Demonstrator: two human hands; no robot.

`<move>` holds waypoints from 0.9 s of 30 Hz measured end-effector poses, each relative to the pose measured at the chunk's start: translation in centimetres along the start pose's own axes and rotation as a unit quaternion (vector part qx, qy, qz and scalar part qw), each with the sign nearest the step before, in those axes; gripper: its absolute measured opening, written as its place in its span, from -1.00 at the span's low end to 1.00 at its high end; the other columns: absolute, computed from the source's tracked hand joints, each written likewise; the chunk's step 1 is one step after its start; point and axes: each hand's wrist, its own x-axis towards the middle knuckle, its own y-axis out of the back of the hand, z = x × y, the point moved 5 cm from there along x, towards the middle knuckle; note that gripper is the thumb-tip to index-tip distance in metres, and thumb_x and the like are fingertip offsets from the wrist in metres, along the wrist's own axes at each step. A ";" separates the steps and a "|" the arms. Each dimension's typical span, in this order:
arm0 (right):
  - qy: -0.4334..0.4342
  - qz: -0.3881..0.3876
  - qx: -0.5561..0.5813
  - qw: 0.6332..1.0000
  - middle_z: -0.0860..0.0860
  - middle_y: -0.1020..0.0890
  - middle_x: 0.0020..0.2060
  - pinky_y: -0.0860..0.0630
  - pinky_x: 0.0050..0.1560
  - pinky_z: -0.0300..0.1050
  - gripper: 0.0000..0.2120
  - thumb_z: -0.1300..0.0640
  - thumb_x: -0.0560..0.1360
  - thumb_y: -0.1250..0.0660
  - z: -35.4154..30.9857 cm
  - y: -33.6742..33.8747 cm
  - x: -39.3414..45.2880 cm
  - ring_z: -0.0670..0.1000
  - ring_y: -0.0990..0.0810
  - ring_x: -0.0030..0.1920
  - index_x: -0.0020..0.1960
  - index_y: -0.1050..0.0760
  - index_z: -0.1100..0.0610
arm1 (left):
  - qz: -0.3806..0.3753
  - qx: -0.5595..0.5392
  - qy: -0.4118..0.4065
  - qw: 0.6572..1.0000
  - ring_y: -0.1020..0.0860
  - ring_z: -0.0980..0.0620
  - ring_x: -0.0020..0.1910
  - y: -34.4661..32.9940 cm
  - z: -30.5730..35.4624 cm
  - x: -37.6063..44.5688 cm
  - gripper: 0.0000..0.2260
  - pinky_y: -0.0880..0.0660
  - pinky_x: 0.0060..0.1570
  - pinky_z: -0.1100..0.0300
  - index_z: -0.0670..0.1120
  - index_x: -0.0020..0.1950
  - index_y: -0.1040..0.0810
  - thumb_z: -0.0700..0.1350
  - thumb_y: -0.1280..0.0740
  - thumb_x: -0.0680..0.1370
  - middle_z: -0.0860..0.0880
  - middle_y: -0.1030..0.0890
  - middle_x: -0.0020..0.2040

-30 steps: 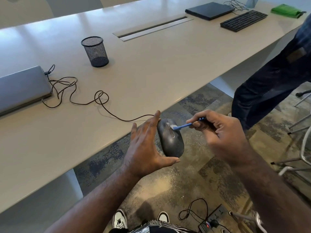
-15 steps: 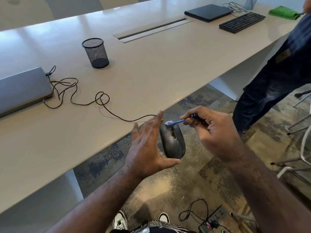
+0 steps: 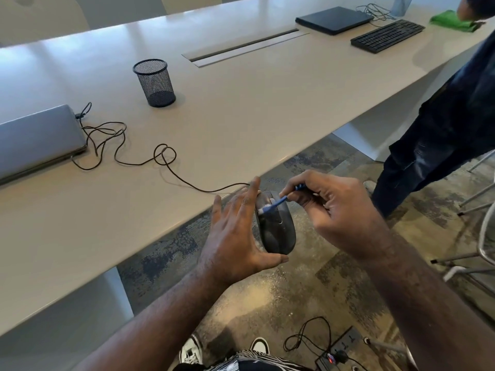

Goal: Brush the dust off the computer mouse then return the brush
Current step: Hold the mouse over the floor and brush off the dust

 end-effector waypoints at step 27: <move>0.022 -0.076 -0.012 0.997 -0.27 -0.63 -0.16 -0.47 -0.18 -0.46 -0.74 0.34 0.46 -0.45 0.2 0.0 -1.2 -0.31 -0.59 -0.19 0.05 -0.63 0.04 | 0.002 0.001 0.007 1.000 -0.02 0.20 0.52 0.0 -0.3 0.4 0.25 0.21 0.52 -0.21 0.09 0.58 0.33 0.41 -0.48 0.22 0.01 -0.16 0.58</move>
